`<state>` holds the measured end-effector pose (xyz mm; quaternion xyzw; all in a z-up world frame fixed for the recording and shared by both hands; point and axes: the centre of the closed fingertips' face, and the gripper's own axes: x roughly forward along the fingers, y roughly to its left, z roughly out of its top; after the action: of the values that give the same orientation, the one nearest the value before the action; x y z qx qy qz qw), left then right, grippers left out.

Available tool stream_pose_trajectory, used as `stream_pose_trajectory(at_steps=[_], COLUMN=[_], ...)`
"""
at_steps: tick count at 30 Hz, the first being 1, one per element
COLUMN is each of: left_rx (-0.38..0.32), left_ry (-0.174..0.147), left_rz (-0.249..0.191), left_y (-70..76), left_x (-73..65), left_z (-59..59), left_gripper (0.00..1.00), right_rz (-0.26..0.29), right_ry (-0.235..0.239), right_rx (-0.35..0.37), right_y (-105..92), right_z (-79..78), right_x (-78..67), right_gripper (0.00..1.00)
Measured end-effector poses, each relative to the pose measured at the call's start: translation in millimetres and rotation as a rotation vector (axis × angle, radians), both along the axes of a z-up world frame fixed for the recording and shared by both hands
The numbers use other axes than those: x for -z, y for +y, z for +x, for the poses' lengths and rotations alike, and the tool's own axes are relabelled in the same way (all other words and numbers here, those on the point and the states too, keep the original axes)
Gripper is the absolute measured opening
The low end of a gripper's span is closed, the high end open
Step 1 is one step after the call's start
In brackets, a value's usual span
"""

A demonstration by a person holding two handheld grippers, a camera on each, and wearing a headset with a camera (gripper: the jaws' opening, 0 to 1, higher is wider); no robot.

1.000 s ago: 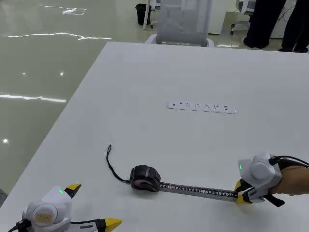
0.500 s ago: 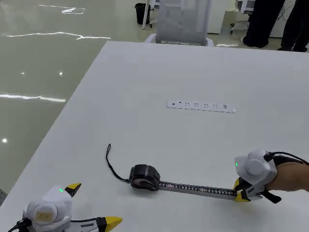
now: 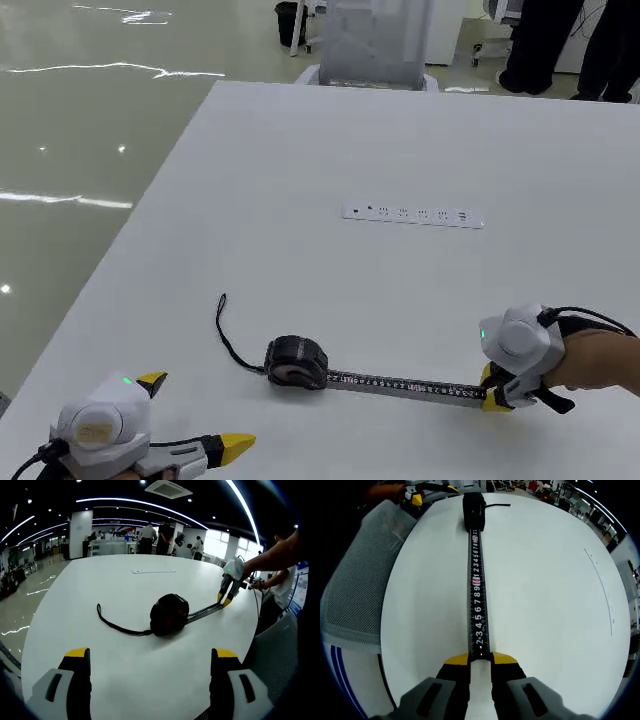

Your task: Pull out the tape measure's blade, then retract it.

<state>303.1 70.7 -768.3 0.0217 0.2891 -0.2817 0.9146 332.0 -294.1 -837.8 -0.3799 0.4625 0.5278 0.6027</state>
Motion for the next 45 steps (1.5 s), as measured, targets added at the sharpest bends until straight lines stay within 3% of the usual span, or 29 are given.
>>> stream_pose_trajectory(at_steps=[4,9,15,19,24,30,34,45], left_rx=[-0.03,-0.051,-0.061,-0.106,-0.128,-0.134,-0.152,-0.178], left_ry=[-0.014,-0.017,-0.02,-0.045,-0.034,-0.039,-0.031,-0.031], left_rz=[0.011,0.009,0.018,0.013,-0.037,-0.023,0.012,0.055], left_y=[-0.8,-12.2,-27.4,-34.8,-51.4,-71.2,-78.3,-93.3], left_x=[-0.5,0.1,-5.1,-8.0,-8.6,-8.0,-5.8,0.5], left_z=[4.8,9.2,24.4,35.1,41.5,45.3,47.9,54.0], left_gripper=[0.99,0.99,0.99,0.99,0.99,0.99,0.99,0.99], right_rz=[-0.003,0.002,0.007,0.012,0.012,0.012,0.014,0.002], right_ry=[-0.004,-0.002,0.002,0.001,-0.001,0.0,0.004,0.004], right_rx=[-0.001,0.011,0.031,0.034,0.037,0.054,0.055,0.038], right_y=[0.4,0.1,0.3,-0.2,0.0,-0.2,0.3,1.0], right_z=[-0.3,0.4,0.5,1.4,1.2,1.7,1.7,1.0], right_x=[-0.2,0.0,-0.6,0.4,0.3,0.4,-0.2,-0.1], right_gripper=[0.15,0.15,0.15,0.14,0.14,0.15,0.14,0.15])
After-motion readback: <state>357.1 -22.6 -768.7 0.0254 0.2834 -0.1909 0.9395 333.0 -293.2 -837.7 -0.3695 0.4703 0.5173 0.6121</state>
